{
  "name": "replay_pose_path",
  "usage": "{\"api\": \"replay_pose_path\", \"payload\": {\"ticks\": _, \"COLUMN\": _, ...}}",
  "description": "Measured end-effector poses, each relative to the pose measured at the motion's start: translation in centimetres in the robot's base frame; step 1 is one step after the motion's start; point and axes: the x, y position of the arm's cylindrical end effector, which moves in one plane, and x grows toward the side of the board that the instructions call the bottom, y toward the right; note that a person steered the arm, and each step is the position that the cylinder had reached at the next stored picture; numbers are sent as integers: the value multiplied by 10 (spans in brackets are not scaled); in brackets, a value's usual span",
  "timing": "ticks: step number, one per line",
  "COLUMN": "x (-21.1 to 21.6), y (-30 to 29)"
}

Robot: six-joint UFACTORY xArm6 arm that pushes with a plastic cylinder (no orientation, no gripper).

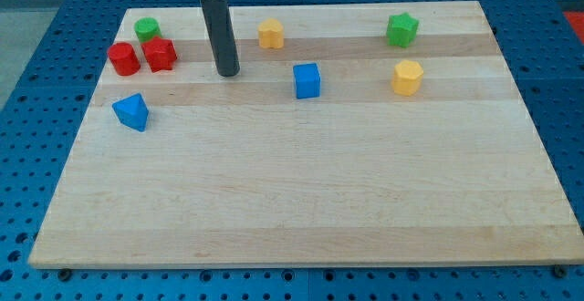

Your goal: Move the arm to the top right of the red star

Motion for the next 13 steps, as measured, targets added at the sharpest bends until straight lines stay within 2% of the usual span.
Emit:
{"api": "replay_pose_path", "payload": {"ticks": 10, "x": -16, "y": -6}}
{"api": "replay_pose_path", "payload": {"ticks": 13, "x": -39, "y": -14}}
